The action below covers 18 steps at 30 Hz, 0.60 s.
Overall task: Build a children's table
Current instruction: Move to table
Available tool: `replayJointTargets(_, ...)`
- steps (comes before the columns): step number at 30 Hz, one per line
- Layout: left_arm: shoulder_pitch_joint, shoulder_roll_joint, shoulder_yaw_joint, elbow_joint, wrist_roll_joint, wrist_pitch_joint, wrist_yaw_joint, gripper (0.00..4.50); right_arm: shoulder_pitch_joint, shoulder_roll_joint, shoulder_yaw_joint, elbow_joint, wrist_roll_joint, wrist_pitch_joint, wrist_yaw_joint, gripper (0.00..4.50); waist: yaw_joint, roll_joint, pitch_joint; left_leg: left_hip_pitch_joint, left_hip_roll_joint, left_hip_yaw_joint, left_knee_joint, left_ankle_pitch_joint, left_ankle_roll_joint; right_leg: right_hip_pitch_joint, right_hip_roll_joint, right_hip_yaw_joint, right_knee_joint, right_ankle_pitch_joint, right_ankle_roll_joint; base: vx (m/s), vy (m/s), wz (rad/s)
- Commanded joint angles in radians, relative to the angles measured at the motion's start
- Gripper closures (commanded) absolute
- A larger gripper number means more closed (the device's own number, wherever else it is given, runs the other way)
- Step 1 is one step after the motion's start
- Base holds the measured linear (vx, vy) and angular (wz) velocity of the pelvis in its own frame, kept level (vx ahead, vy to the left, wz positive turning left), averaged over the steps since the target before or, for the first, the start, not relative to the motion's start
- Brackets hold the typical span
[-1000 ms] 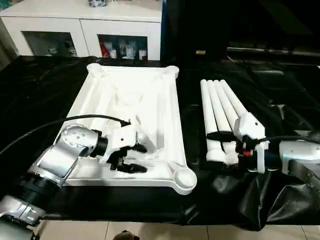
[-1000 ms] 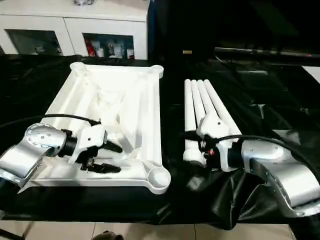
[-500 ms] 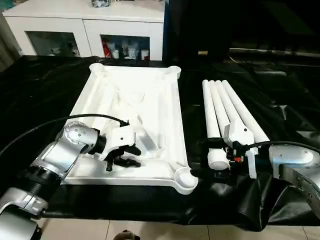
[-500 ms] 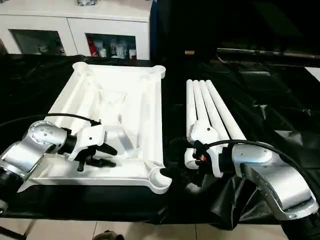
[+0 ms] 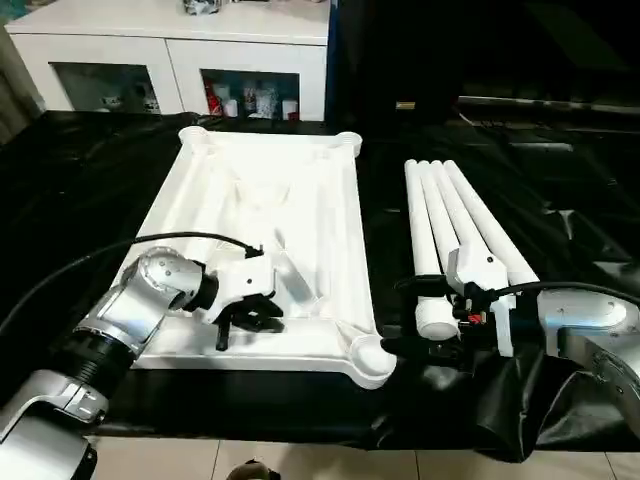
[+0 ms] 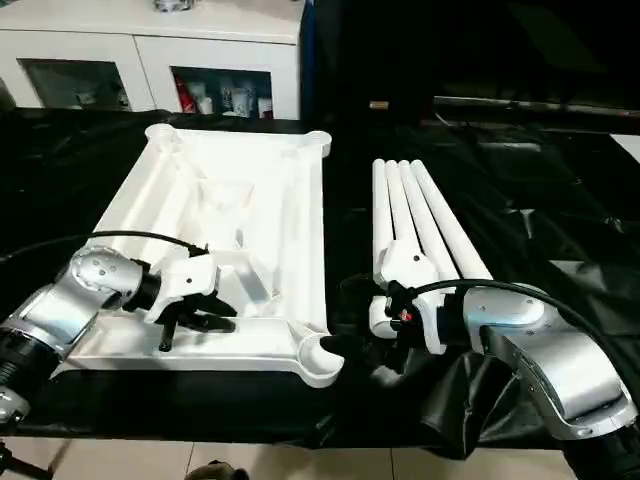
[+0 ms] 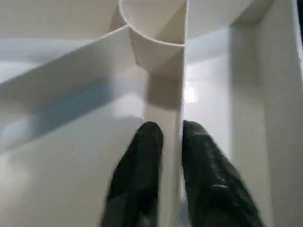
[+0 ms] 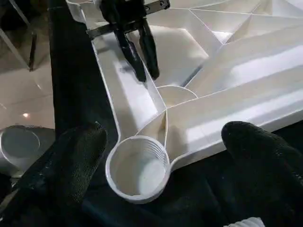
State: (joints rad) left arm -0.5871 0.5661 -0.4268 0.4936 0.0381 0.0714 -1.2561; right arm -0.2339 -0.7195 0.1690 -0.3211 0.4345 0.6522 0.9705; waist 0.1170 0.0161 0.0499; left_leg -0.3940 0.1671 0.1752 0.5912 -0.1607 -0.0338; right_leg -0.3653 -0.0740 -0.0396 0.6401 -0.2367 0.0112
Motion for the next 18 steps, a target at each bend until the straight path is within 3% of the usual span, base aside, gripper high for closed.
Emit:
replayJointTargets(1,-0.023,-0.009,0.012,0.021,0.008,-0.013,0.011,4.03,-0.014,-0.011,0.010,-0.013,-0.009,0.007,0.006,0.00,0.004,0.005,-0.061,0.035,0.067,-0.027,-0.074,-0.278,-0.025,0.020,-0.083,0.044,-0.084,-0.113,-0.242,0.000,0.000,0.00)
replayJointTargets(6,-0.048,-0.019,0.030,0.091,0.025,-0.051,0.058,4.40,-0.021,-0.007,0.014,0.002,-0.019,-0.003,0.003,0.00,0.004,0.003,-0.060,0.033,0.066,-0.027,-0.074,-0.278,-0.023,0.021,-0.084,0.044,-0.086,-0.122,-0.240,0.000,0.000,0.00)
replayJointTargets(13,-0.115,0.006,0.061,0.212,0.055,-0.122,0.124,4.40,-0.022,-0.009,0.012,0.031,-0.040,-0.029,0.003,0.00,0.000,-0.001,-0.061,0.030,0.065,-0.027,-0.072,-0.262,-0.019,0.023,-0.085,0.042,-0.087,-0.131,-0.227,0.000,0.000,0.00)
replayJointTargets(18,-0.172,0.042,0.072,0.325,0.085,-0.188,0.181,4.40,-0.020,-0.008,0.015,0.024,-0.049,-0.029,-0.007,0.00,-0.001,0.000,-0.066,0.027,0.064,-0.028,-0.067,-0.206,-0.005,0.027,-0.081,0.039,-0.076,-0.023,-0.233,0.000,0.000,0.00)
